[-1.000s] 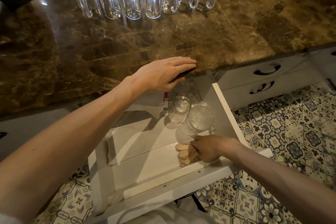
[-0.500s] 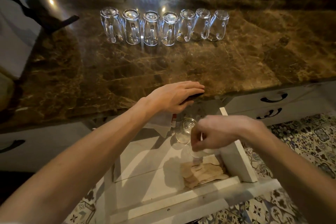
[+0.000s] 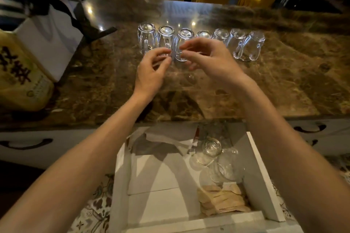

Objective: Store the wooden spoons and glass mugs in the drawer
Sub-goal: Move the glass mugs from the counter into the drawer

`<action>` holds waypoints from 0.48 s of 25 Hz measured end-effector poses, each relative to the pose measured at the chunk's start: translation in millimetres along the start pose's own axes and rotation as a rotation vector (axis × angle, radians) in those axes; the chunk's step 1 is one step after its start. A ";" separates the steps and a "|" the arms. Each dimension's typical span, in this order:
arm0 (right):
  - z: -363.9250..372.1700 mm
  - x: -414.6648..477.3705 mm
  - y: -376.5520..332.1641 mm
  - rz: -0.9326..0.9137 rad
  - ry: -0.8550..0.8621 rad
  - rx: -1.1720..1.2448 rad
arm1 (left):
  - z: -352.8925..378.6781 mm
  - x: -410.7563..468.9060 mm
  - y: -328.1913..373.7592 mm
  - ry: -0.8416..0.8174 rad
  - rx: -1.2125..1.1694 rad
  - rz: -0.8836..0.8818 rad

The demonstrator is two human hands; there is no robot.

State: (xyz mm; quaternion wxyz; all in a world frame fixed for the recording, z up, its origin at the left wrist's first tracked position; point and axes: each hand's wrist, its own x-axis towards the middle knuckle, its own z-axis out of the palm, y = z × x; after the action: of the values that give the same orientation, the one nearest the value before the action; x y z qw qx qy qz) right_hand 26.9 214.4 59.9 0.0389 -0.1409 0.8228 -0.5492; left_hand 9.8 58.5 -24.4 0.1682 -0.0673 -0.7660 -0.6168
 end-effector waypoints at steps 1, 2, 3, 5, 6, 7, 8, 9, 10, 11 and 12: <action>7.3 9.4 2.9 0.005 0.074 0.126 | -7.4 6.0 -2.2 0.098 -0.013 -0.050; 14.2 18.4 6.3 0.016 0.133 0.211 | -13.8 11.8 -5.1 0.161 -0.021 -0.100; 20.7 27.5 10.7 0.032 0.176 0.265 | -18.9 17.5 -8.1 0.195 -0.026 -0.143; 33.8 46.1 22.1 0.075 0.236 0.294 | -25.3 28.6 -13.8 0.220 -0.018 -0.212; 41.0 54.2 28.4 0.102 0.264 0.266 | -26.8 34.1 -15.9 0.223 -0.004 -0.244; 48.3 61.0 34.6 0.131 0.294 0.215 | -27.1 39.4 -17.9 0.220 0.011 -0.276; 55.2 66.9 40.4 0.161 0.318 0.155 | -27.1 44.1 -19.9 0.213 0.029 -0.308; 61.9 71.3 45.5 0.187 0.332 0.095 | -26.6 47.8 -22.4 0.204 0.053 -0.338; 67.8 74.9 49.3 0.208 0.337 0.041 | -26.8 51.1 -25.4 0.195 0.079 -0.368; 72.4 77.3 52.5 0.221 0.342 -0.002 | -27.0 53.7 -28.6 0.184 0.101 -0.396; 75.3 79.4 55.2 0.226 0.352 -0.038 | -27.3 56.2 -31.7 0.170 0.115 -0.418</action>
State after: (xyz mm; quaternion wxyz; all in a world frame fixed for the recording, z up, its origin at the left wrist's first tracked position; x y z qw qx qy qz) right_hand -43.2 145.1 -13.0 -0.0464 0.0497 0.8376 -0.5421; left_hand -47.7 18.9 -29.4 0.1043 0.1545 -0.7802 -0.5971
